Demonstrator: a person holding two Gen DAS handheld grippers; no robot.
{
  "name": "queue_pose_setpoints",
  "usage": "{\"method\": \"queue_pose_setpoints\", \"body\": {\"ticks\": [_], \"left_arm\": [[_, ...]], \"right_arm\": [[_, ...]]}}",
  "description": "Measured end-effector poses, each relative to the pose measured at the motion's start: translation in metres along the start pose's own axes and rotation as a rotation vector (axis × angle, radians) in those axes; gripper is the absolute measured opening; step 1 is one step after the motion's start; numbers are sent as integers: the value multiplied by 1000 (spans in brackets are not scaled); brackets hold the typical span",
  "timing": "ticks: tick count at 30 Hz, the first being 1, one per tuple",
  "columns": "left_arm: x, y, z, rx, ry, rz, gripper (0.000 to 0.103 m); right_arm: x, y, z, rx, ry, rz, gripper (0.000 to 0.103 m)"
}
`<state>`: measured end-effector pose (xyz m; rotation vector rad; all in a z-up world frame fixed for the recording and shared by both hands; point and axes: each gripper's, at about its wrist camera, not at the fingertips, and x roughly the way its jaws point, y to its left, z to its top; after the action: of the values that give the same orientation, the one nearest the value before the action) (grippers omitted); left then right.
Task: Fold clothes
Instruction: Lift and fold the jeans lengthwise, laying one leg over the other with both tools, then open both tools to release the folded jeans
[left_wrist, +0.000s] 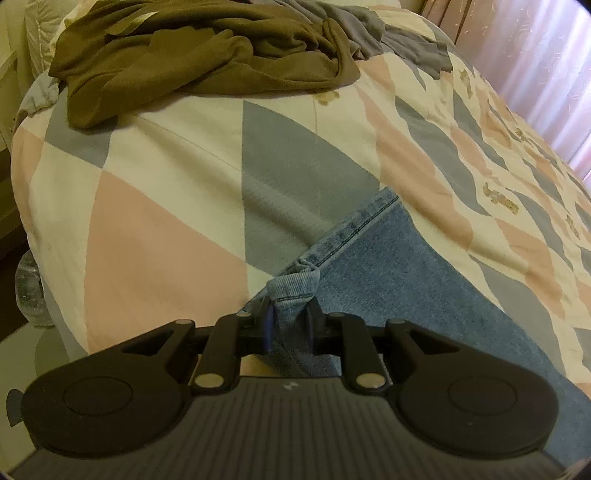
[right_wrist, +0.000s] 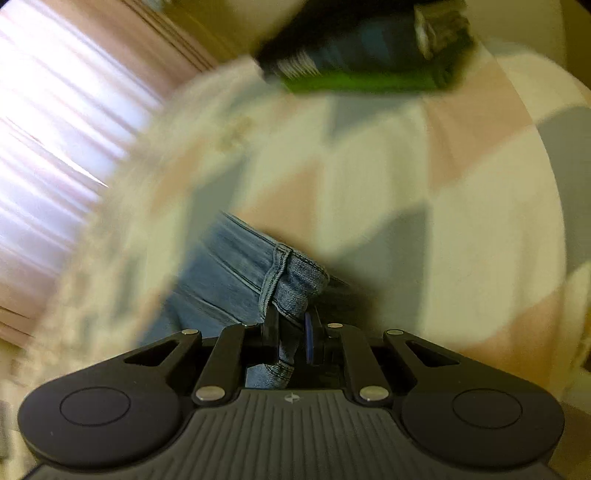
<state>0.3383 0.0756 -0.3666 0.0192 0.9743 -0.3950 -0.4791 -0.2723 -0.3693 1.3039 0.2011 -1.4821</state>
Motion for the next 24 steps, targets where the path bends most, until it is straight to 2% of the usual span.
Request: {"method": "queue_pose_setpoints", "body": {"ticks": [3, 4, 5, 8, 10, 12, 14, 16, 17, 18, 19, 21, 23, 24], "left_arm": [[-5, 0, 0, 5, -11, -6, 14], [-8, 1, 0, 11, -14, -10, 14], [-10, 1, 0, 16, -15, -16, 14], [-11, 9, 2, -23, 6, -38, 15], [-17, 9, 3, -41, -6, -47, 14], [-21, 10, 2, -57, -10, -71, 15], [-20, 11, 1, -81, -5, -96, 25], [-12, 9, 0, -75, 3, -80, 25], [-7, 10, -1, -50, 14, -62, 13], [-2, 10, -3, -25, 25, -43, 13], [3, 10, -4, 1, 35, -25, 15], [0, 11, -6, 70, 25, -20, 15], [-6, 9, -4, 133, 8, 5, 24], [-11, 7, -1, 165, -16, 35, 24]], "right_arm": [[35, -5, -8, -43, 26, -67, 17], [39, -2, -9, -44, 21, -85, 24], [39, 1, -10, -44, 19, -100, 37], [32, 11, -11, -66, 15, -152, 52], [22, 17, -11, -88, 9, -170, 54], [5, 27, -15, -123, -37, -145, 54], [-10, 47, -28, -217, -84, -131, 54], [-15, 68, -45, -325, -95, -112, 54], [-11, 75, -55, -358, -70, -88, 54], [-7, 82, -64, -390, -46, -63, 54], [-2, 89, -73, -418, -20, -43, 54], [14, 92, -86, -420, 43, -80, 53], [19, 89, -91, -396, 60, -107, 53], [15, 90, -94, -399, 54, -104, 53]]}}
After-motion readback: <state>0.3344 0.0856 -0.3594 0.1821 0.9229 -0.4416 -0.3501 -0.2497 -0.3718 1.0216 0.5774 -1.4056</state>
